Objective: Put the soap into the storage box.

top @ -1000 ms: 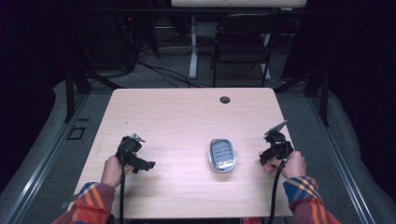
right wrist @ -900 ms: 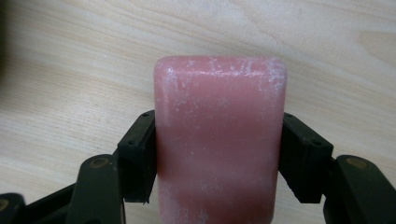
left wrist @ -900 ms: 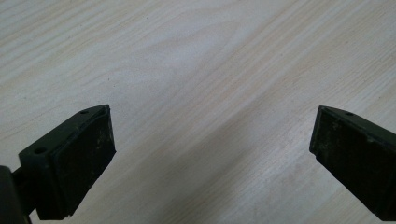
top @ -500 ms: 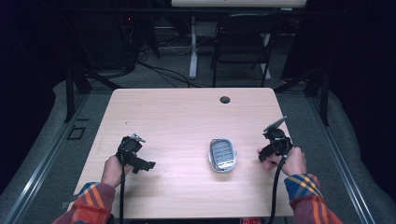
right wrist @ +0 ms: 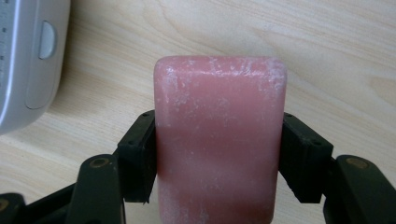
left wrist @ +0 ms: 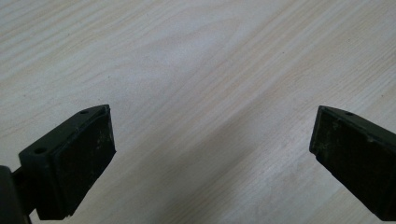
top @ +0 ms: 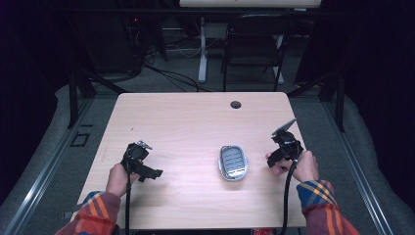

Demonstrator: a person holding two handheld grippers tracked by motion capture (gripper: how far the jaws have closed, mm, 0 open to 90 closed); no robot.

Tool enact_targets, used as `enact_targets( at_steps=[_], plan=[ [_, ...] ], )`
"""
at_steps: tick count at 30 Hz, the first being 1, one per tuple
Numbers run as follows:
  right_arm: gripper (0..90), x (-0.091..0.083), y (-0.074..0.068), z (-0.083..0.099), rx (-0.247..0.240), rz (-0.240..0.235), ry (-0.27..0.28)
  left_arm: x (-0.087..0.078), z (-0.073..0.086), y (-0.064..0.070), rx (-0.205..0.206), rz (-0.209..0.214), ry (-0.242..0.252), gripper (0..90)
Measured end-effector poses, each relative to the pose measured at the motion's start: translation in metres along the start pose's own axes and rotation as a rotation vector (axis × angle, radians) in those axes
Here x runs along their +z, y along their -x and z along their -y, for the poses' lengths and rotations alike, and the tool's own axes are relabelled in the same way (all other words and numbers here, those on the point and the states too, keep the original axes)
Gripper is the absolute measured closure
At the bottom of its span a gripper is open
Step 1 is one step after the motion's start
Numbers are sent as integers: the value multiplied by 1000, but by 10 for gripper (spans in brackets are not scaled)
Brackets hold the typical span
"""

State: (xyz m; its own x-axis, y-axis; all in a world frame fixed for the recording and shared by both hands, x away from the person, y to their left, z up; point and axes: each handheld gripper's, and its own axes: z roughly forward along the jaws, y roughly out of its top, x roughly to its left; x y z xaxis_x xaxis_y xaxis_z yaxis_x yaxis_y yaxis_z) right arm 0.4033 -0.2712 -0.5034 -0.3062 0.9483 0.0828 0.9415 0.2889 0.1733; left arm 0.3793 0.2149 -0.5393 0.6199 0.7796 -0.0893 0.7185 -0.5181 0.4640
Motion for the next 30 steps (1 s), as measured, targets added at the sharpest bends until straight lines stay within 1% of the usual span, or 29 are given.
enact_targets(
  at_steps=[1,2,3,4,6,7,8,9,10,12,14,18,19,20,21,22,24,25,26,27,30],
  plan=[
    [371,0,0,-1,-4,-2,3,0,0,0,-1,0,0,1],
    [372,0,-2,-1,4,-5,11,0,0,0,-1,0,0,1],
    [372,-1,-3,-2,-2,-5,15,0,1,0,-4,1,0,1],
    [372,-2,-3,-3,-14,-5,2,0,1,0,-3,1,-2,1],
    [372,-2,-4,-4,-15,-5,0,-1,1,0,-2,-1,0,1],
    [371,-3,-6,-5,-17,-12,8,-1,2,-1,-5,-1,1,1],
    [372,-3,-8,-5,-12,-5,18,-2,3,-1,-5,-2,-1,1],
    [372,-4,-8,-6,-22,-12,8,-2,3,-1,-4,-2,1,1],
    [372,-5,-8,-7,-33,-6,1,-2,4,-1,-5,-3,0,1],
    [372,-3,-12,-8,-21,-5,21,-3,4,-2,-5,-4,1,1],
    [372,-4,-12,-10,-40,-11,6,-3,5,-2,-9,-7,-1,1],
    [372,-5,-14,-13,-38,-14,11,-4,9,-4,-20,-10,-1,1],
    [372,-6,-14,-14,-52,-19,5,-5,9,-5,-20,-12,-2,1],
    [372,-7,-15,-14,-48,-20,10,-5,10,-4,-25,-13,0,1],
    [372,-8,-16,-15,-44,-19,17,-5,10,-4,-24,-14,-1,1],
    [372,-9,-16,-16,-54,-20,16,-6,11,-5,-23,-14,0,1],
    [372,-11,-18,-17,-58,-25,18,-5,11,-5,-22,-14,0,1],
    [372,-11,-19,-18,-60,-19,24,-5,11,-5,-22,-14,0,1],
    [372,-12,-19,-19,-67,-25,15,-5,11,-5,-23,-14,-1,1],
    [372,-12,-20,-20,-66,-19,18,-5,11,-5,-23,-15,0,1],
    [372,-14,-22,-21,-76,-27,11,-5,10,-4,-23,-11,-3,1]
  ],
)
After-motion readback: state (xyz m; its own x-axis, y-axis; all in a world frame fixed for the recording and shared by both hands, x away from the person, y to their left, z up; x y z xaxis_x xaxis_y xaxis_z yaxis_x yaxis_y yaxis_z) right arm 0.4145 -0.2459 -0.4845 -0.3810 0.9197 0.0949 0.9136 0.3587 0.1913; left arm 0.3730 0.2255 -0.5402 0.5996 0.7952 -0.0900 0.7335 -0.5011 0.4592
